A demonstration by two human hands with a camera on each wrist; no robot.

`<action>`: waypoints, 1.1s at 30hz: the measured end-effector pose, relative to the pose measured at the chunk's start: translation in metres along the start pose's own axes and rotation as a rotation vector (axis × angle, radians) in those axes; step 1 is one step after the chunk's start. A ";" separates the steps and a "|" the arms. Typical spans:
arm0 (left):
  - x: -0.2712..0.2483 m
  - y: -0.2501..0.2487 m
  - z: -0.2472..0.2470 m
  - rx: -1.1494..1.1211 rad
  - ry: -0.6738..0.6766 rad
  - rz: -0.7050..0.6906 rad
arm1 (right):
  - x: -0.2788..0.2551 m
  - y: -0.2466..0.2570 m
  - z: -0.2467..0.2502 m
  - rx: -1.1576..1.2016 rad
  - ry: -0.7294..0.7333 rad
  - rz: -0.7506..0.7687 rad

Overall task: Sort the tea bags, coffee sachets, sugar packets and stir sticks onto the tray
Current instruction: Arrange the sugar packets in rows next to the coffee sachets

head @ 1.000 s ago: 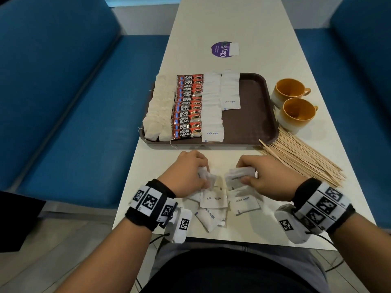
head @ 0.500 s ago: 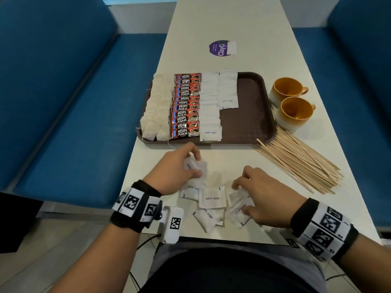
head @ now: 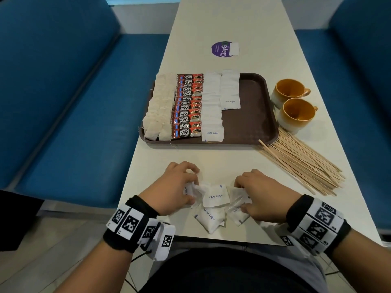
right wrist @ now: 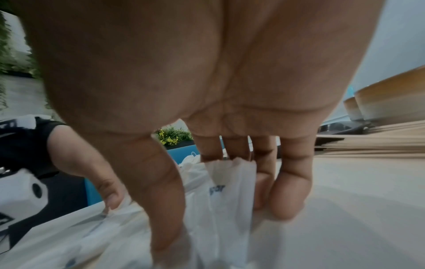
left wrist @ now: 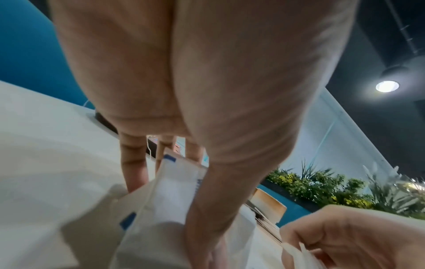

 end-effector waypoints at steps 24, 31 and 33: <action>-0.026 0.023 0.011 -0.255 -0.147 0.170 | 0.032 0.040 0.009 -0.088 -0.008 0.168; -0.034 0.008 0.018 -0.400 -0.032 0.040 | 0.036 0.029 0.013 -0.005 0.018 0.111; -0.028 -0.007 0.014 -0.388 0.036 -0.028 | 0.036 0.024 0.013 0.095 0.029 0.059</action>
Point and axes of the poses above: each hand's wrist, its own x-axis towards the middle knuckle, its own z-axis out of the back of the hand, y = z × x, the point moved 5 cm from there along x, towards the middle knuckle, and after that the axes turned 4 degrees about -z, right-handed, at the moved point
